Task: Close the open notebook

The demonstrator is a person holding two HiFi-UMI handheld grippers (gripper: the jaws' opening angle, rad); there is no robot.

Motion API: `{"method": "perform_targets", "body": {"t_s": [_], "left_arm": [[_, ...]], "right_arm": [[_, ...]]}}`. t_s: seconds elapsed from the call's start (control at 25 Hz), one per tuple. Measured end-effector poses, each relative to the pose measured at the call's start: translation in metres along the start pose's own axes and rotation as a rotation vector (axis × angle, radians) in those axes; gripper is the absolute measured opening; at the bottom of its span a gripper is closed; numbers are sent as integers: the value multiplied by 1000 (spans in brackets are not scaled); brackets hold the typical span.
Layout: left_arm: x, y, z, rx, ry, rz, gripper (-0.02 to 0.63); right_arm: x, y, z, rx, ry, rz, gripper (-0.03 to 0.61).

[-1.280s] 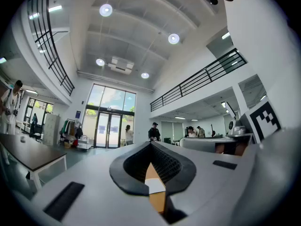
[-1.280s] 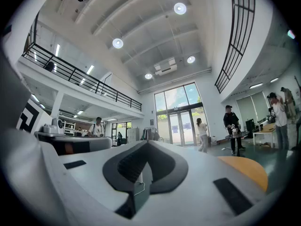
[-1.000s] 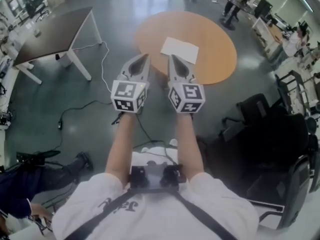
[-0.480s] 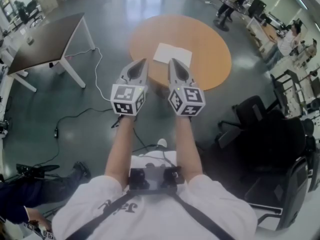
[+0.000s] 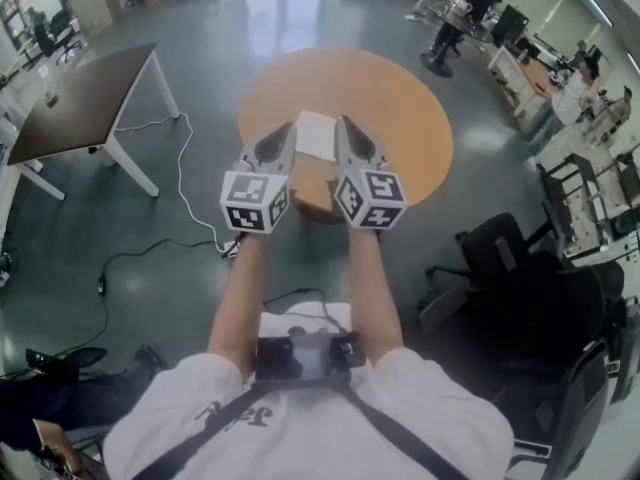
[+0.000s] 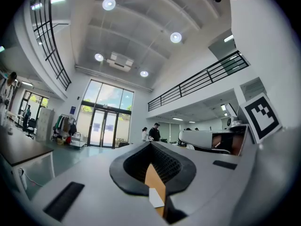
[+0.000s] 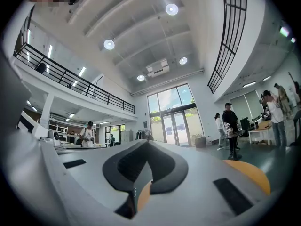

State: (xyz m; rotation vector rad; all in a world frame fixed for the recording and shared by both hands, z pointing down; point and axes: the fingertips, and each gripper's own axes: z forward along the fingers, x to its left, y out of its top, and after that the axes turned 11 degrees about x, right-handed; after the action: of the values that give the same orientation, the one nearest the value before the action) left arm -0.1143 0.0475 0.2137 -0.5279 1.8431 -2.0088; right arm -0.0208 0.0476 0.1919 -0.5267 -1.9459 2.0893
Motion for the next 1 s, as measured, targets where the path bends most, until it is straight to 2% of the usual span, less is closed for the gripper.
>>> {"method": "perform_targets", "body": {"t_s": [0.2, 0.48, 0.6, 0.76, 1.0], "left_arm": [[-9, -19, 37, 17, 1, -11, 12], [-18, -48, 75, 86, 4, -33, 12], [-7, -51, 90, 99, 8, -44, 12], [10, -43, 110, 87, -29, -83, 12], [34, -31, 154, 73, -71, -61, 12]], "right_arm": [[-35, -17, 9, 19, -1, 7, 15], [-74, -48, 17, 84, 1, 53, 15], [-80, -57, 29, 103, 6, 64, 15], [-81, -56, 52, 106, -8, 55, 15], [-95, -43, 98, 99, -33, 26, 15]]}}
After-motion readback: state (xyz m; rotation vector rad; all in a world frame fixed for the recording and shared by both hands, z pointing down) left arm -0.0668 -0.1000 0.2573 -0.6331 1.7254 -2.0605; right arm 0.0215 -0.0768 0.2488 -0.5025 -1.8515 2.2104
